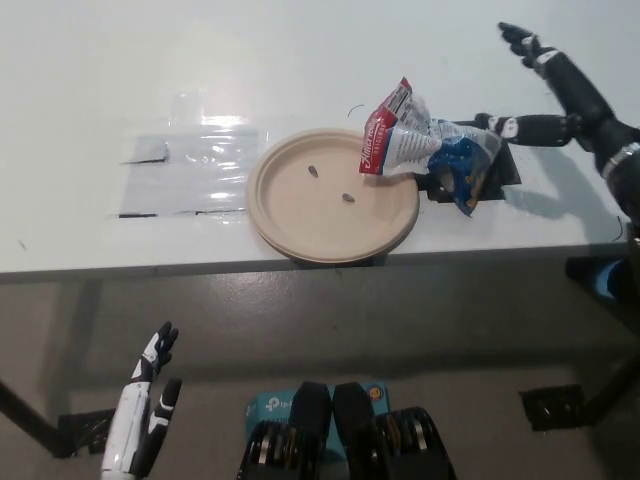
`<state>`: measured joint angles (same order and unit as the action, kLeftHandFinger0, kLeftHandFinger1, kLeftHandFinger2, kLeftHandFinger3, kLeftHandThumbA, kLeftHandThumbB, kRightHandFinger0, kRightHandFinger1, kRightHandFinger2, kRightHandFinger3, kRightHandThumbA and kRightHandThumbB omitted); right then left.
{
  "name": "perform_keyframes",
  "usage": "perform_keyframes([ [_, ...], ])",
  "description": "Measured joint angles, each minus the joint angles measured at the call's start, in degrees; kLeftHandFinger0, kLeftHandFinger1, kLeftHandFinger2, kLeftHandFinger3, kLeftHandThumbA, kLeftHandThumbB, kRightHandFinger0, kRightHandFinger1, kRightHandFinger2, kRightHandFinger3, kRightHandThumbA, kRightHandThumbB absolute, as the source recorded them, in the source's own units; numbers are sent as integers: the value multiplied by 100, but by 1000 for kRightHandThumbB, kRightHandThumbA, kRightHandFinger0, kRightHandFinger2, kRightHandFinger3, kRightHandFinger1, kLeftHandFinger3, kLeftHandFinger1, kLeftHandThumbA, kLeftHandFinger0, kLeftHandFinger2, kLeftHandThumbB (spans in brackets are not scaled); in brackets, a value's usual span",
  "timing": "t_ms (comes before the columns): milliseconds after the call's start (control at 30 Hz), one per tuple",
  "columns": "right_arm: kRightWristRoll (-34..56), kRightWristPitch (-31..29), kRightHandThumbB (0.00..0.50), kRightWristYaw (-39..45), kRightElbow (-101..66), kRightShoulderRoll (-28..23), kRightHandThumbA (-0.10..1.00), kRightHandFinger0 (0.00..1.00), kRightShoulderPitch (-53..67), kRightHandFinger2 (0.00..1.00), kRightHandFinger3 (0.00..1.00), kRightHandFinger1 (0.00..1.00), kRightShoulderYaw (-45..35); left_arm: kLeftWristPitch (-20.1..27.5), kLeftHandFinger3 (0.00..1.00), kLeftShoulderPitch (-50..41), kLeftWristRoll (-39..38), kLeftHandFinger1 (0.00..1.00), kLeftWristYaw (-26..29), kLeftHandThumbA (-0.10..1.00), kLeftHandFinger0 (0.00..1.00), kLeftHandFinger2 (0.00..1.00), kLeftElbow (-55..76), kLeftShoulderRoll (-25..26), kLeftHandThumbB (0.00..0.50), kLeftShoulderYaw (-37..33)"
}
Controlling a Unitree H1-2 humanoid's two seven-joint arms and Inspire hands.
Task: The robot picks up a small bag of sunflower seeds on the right hand side and take it to the empty plate on the left hand side then pours some sunflower seeds on to the plate.
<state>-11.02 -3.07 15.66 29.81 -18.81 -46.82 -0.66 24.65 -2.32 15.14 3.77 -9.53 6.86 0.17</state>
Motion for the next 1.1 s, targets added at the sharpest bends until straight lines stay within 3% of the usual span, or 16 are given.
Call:
perform_keyframes([
  [67, 135, 60, 456, 15, -411, -11, 1000, 1000, 230, 1000, 1000, 1000, -137, -2, 1000, 61, 0, 1000, 0, 1000, 1000, 1000, -58, -2, 406, 0],
  [133, 230, 114, 455, 15, -743, -12, 1000, 1000, 430, 1000, 1000, 1000, -225, -4, 1000, 135, 0, 1000, 0, 1000, 1000, 1000, -115, -4, 409, -1],
  [233, 371, 173, 499, 14, -1365, -11, 1000, 1000, 846, 1000, 1000, 1000, -357, -5, 1000, 271, 0, 1000, -1, 1000, 1000, 1000, -190, -13, 441, -2],
  [433, 550, 216, 500, 6, -2551, 87, 1000, 1000, 1924, 1000, 1000, 1000, -470, -8, 1000, 531, -3, 1000, -5, 1000, 1000, 1000, -346, -18, 427, -1],
  [467, 571, 219, 487, 6, -2716, 121, 1000, 1000, 2094, 1000, 1000, 1000, -470, -8, 1000, 575, -6, 1000, -7, 1000, 1000, 1000, -370, -17, 414, -1],
  [500, 591, 218, 448, 4, -2894, 159, 1000, 1000, 2271, 1000, 1000, 1000, -471, -8, 1000, 612, -10, 1000, -9, 1000, 1000, 1000, -391, -17, 423, -1],
  [567, 629, 213, 434, -2, -3334, 307, 1000, 1000, 2711, 1000, 1000, 1000, -469, -8, 1000, 725, -25, 1000, -11, 1000, 1000, 1000, -471, -16, 442, -1],
  [667, 699, 185, 369, -22, -3912, 575, 1000, 1000, 3275, 1000, 1000, 1000, -458, -8, 1000, 857, -50, 1000, -13, 1000, 1000, 1000, -543, -19, 456, -3],
  [700, 719, 146, 324, -38, -4099, 698, 1000, 1000, 3486, 1000, 1000, 1000, -446, -7, 1000, 896, -72, 1000, -15, 1000, 1000, 1000, -556, -18, 450, -3],
  [900, 690, -424, 308, -203, -4366, 1391, 1000, 1000, 4284, 1000, 1000, 1000, -244, -3, 1000, 1011, -260, 1000, -20, 1000, 1000, 1000, -562, -15, 446, -27],
  [967, 679, -618, 318, -260, -3940, 1505, 1000, 1000, 4306, 1000, 1000, 1000, -201, -2, 1000, 1007, -313, 1000, -25, 1000, 1000, 1000, -558, -20, 443, -58],
  [1100, 678, -933, 283, -328, -3131, 1532, 1000, 1000, 4308, 1000, 1000, 1000, -128, 2, 1000, 952, -401, 1000, -27, 1000, 1000, 1000, -531, -11, 455, -94],
])
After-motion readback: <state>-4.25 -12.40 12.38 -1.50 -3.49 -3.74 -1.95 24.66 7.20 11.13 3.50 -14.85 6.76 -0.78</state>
